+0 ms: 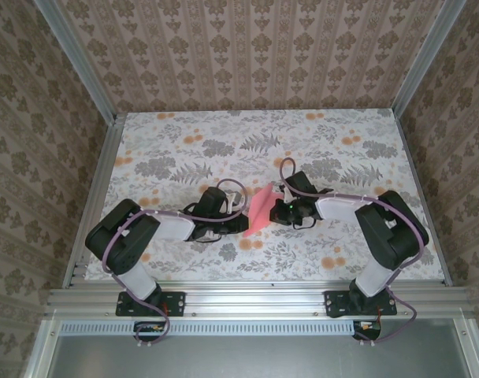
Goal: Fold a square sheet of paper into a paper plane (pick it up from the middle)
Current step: Fourth fold the wing at the center of the table.
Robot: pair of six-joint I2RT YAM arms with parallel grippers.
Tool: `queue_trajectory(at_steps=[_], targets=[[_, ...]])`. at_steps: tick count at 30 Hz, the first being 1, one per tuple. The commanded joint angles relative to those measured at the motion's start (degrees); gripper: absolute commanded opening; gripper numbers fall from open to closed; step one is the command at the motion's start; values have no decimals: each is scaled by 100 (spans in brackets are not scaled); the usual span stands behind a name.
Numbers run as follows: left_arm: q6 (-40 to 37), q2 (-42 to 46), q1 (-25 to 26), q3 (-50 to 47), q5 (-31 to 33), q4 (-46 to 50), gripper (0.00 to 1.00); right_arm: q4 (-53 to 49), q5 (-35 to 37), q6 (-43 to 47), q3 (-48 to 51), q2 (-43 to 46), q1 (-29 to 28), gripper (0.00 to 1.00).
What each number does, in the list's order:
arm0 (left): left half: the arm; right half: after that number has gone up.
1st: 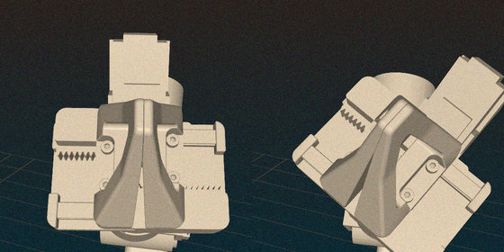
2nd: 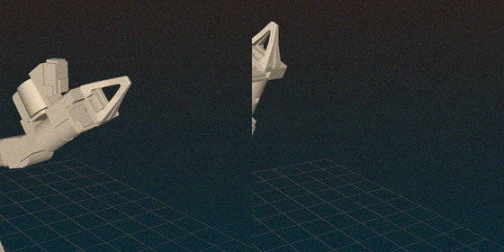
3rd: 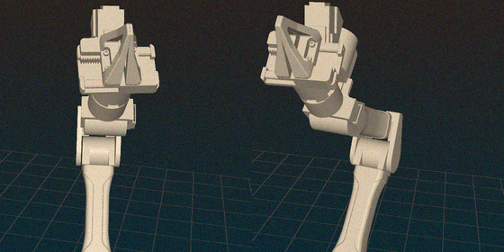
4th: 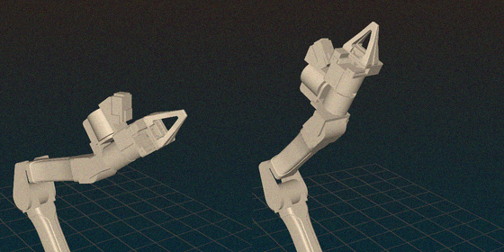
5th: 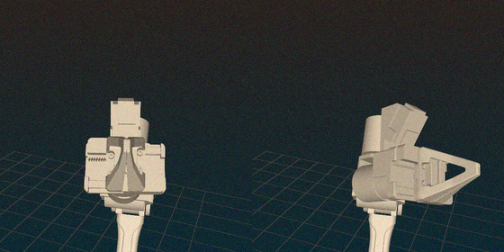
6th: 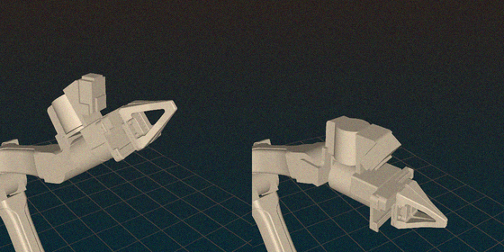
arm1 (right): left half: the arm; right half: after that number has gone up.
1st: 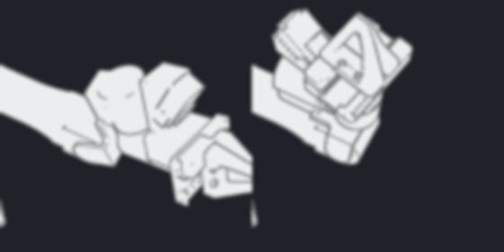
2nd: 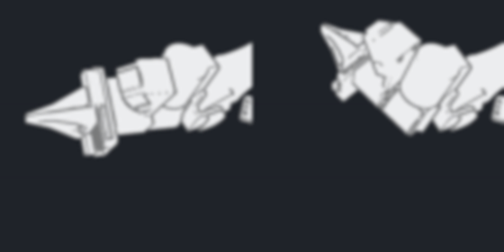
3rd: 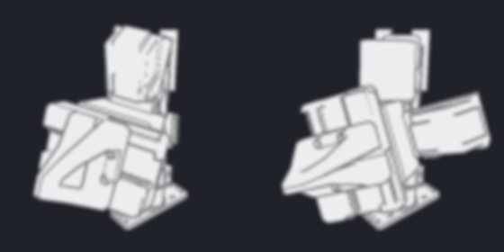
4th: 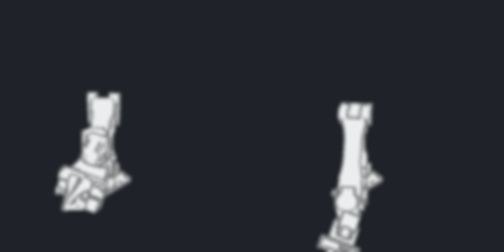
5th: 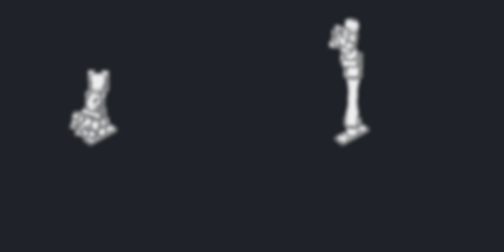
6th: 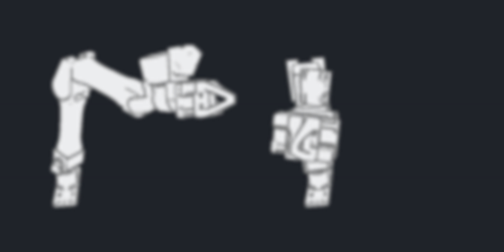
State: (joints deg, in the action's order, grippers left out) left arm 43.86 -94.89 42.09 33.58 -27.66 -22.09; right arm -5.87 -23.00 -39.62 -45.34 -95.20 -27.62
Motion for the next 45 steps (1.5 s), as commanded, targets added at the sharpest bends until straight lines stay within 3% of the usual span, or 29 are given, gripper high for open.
queue_trajectory(at_steps=[1,13,31,45], targets=[[-145,-192,17,119,18,169,0,25,-72,-53,-161,288,-11,7],[-308,-495,50,439,-294,308,0,871,-702,-478,-663,-329,-31,10],[-112,-628,36,521,-182,381,0,1155,-565,-642,-987,-1157,-33,9],[404,-582,-122,226,-64,58,0,1008,-686,-493,-930,-699,107,11]])
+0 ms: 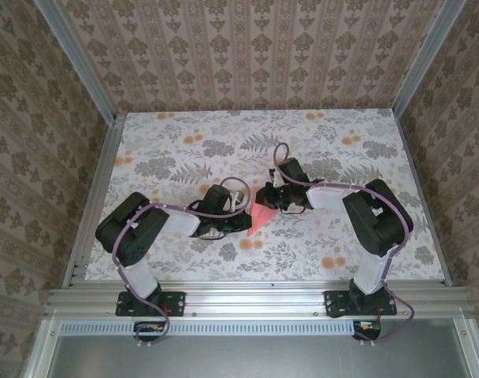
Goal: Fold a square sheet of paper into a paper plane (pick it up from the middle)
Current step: Fourth fold the wing at the center of the table.
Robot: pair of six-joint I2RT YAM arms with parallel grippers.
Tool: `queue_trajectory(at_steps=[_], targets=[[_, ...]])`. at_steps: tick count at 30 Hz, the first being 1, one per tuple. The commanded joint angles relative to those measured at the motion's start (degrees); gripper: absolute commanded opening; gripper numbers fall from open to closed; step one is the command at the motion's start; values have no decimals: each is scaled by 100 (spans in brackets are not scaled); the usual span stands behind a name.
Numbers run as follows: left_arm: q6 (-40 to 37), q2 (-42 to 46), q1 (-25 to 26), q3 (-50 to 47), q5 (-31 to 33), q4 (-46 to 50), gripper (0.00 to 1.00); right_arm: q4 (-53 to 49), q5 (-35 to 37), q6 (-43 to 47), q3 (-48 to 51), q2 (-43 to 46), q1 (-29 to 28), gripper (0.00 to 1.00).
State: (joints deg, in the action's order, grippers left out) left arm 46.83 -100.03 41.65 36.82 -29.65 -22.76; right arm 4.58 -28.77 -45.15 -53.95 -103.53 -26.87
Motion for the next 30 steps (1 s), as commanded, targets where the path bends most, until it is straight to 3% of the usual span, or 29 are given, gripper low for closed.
queue_trajectory(at_steps=[1,20,30], targets=[[120,-77,-85,-88,131,141,0,26,-141,19,-42,118,33,11],[274,-142,-125,-60,116,134,0,-13,-349,58,-606,-790,-29,7],[175,230,-70,-102,413,535,27,4,-366,137,-691,-1184,-29,7]])
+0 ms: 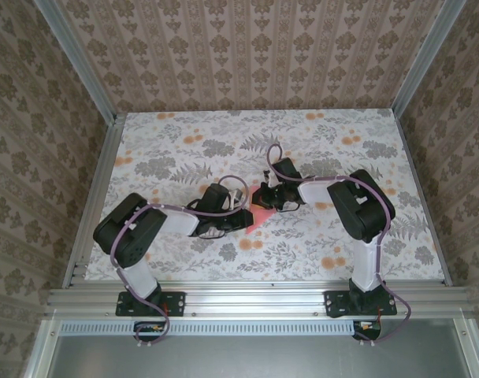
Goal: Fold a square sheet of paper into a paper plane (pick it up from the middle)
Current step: Fourth fold the wing at the center of the table.
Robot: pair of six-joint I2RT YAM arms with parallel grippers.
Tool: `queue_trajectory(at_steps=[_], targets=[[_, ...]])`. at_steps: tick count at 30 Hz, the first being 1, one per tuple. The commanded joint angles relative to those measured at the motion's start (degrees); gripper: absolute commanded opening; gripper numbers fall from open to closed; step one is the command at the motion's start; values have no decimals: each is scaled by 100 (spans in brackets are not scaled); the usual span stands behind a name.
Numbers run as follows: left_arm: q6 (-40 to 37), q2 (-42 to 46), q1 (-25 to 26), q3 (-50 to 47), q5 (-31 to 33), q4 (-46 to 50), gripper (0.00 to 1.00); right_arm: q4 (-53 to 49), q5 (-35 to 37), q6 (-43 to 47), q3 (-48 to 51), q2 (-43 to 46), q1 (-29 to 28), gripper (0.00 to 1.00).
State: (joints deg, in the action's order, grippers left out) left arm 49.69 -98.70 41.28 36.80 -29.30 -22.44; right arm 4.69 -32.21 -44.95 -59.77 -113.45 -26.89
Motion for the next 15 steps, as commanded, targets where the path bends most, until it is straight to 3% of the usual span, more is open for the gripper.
queue_trajectory(at_steps=[1,8,11,15], targets=[[-131,162,-19,-106,421,572,28,-18,-37,127,-113,-214,-26,7],[-257,870,25,-16,972,1371,44,-102,-84,231,-80,-231,-35,7],[-366,1114,62,103,1045,1656,41,-108,-97,257,-36,-198,-31,7],[-494,1222,159,403,861,1780,25,-83,-102,285,25,-146,-35,7]])
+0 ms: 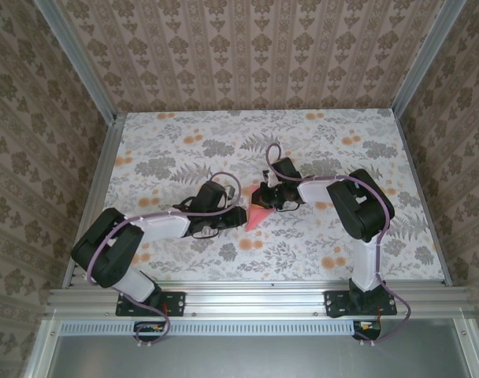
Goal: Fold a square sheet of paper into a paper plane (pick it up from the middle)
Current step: Fourth fold the wing at the center of the table.
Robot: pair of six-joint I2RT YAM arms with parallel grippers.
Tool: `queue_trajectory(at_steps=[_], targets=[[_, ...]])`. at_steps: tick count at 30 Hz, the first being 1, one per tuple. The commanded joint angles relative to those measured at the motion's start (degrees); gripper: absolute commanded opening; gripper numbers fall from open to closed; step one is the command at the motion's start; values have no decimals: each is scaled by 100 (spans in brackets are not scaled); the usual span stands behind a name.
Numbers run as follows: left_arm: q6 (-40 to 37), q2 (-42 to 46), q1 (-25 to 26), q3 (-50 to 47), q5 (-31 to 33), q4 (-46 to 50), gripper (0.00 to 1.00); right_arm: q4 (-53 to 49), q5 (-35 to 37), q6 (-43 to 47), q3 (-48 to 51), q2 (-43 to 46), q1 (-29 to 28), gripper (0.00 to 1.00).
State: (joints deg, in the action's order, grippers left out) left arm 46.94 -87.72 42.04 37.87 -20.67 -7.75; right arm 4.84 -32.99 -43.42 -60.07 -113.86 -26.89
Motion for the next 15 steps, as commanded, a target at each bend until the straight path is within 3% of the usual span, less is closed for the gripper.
queue_trajectory(at_steps=[1,7,15], targets=[[-288,88,112,436,-72,402,22,-93,-39,141,66,-100,-35,7],[-336,-347,208,808,-112,475,15,-21,-49,115,106,-106,-35,7],[-229,-817,199,898,-62,177,14,-40,-69,123,127,-88,-35,7]])
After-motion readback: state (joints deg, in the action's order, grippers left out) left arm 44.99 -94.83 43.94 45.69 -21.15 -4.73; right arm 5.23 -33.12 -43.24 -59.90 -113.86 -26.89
